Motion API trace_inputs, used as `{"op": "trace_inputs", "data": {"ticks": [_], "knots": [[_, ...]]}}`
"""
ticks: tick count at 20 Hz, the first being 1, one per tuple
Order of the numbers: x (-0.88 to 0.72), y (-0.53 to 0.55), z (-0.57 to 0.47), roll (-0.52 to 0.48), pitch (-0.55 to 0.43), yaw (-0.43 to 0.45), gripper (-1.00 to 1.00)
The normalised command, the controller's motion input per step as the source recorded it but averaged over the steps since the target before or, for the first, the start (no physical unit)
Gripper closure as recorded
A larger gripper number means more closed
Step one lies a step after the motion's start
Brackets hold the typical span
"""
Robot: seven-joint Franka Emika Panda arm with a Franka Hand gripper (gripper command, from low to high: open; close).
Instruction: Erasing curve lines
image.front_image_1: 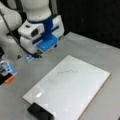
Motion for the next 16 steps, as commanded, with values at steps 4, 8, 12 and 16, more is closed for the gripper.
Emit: {"op": "trace_inputs", "data": {"ticks": [4, 8, 12, 16], "knots": [[0.37, -0.56, 0.07, -0.145, 0.166, 0.202, -1.0], [0.33, -0.56, 0.02, -0.093, 0.169, 0.214, -1.0], [0.25, -0.37, 0.05, -0.02, 0.179, 0.205, -1.0], [0.23, -0.38, 0.0, -0.023, 0.122, 0.186, -1.0]]}}
